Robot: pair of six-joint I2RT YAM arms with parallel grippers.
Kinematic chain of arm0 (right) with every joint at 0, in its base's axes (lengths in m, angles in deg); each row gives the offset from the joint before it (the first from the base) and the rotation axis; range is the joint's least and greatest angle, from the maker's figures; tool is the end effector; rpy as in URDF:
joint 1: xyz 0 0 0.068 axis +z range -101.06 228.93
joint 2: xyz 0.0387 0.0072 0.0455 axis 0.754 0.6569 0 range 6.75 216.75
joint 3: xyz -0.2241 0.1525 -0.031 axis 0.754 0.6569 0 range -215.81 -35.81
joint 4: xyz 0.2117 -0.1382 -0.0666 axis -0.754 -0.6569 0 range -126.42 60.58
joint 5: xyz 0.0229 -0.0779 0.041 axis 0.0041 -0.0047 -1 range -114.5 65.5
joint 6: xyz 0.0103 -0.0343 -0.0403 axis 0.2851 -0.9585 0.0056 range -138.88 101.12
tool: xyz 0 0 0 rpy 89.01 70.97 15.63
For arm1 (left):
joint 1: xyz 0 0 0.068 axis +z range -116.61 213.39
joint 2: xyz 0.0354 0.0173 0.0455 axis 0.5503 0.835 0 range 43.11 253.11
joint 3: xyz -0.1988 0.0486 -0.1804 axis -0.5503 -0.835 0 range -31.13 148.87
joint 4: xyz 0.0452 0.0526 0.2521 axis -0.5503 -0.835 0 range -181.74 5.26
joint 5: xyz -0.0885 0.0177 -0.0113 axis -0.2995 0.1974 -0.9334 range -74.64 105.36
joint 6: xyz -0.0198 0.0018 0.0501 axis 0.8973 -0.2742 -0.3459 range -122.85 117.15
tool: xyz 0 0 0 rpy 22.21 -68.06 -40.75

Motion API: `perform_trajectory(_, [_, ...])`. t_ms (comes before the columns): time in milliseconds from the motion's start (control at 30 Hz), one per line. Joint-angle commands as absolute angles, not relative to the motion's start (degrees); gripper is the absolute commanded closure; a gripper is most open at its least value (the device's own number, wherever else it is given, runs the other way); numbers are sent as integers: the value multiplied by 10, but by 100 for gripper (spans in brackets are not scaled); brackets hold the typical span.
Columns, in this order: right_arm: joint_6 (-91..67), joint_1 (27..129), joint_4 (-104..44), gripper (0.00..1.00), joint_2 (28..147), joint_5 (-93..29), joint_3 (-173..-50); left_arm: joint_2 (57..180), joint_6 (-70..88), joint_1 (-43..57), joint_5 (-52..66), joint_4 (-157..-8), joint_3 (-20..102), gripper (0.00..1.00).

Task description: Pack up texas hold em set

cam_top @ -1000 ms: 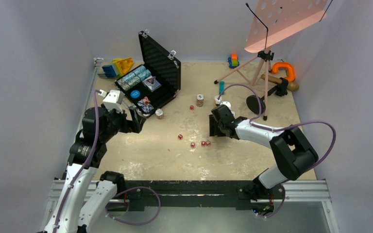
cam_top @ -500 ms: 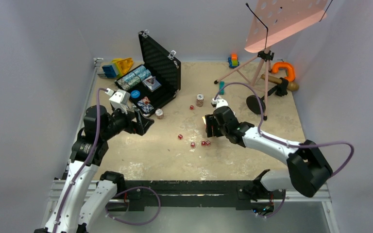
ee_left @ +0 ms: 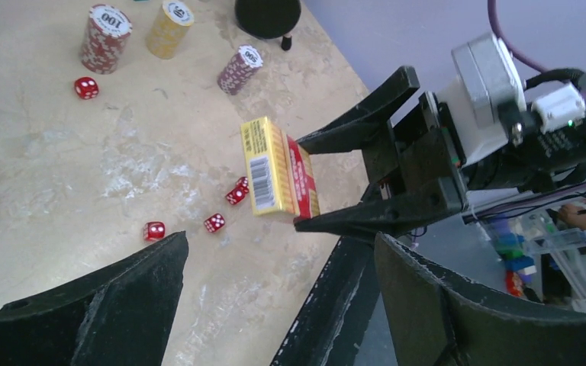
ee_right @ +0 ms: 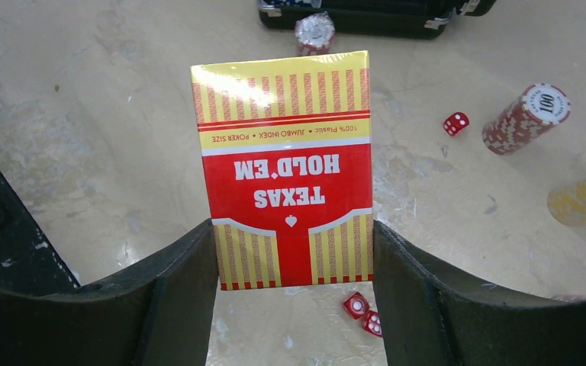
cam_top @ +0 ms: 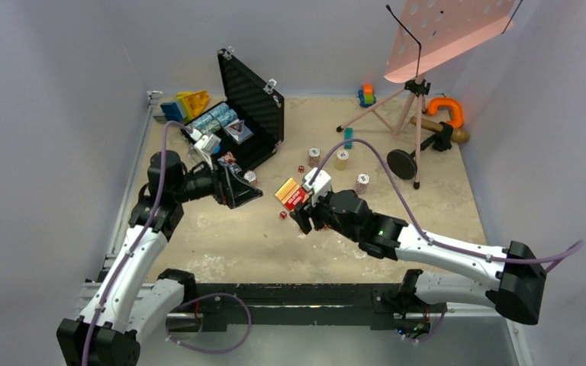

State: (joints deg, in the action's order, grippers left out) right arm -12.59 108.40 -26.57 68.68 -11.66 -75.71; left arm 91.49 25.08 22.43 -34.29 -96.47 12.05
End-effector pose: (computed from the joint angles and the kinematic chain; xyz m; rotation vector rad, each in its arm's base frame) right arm 0.1328 0.2097 0.2745 -0.7262 1.7960 0.5627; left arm 0.1785 -0.0622 0.3202 0.3536 1.9204 -1.2613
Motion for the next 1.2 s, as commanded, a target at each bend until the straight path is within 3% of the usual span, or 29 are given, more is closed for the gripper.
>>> perform_trajectory(0, [-166,1125,-218,81,704,-58,-799,952,288,222,-390,-928,126,6])
perform_trajectory(133, [-169,1154,-197,81,711,-23,-807,999,270,220,-379,-984,143,14])
perform_trajectory(667, [-204,1209,-171,81,757,16,-835,1067,295,184,-427,-974,149,16])
perform_trajectory(867, [-208,1217,-169,81,765,16,-839,1077,281,175,-415,-997,156,41])
perform_trajectory(933, [-209,1218,-168,81,765,15,-838,1080,275,174,-411,-1005,159,54])
perform_trajectory(1000, [-208,1218,-168,77,768,18,-838,1082,274,174,-412,-1005,161,76])
perform_trajectory(1067, [-199,1218,-167,65,769,30,-837,1083,266,173,-413,-1011,164,100])
perform_trajectory(1167, [-178,1218,-158,31,765,49,-829,1080,232,174,-396,-1047,179,100])
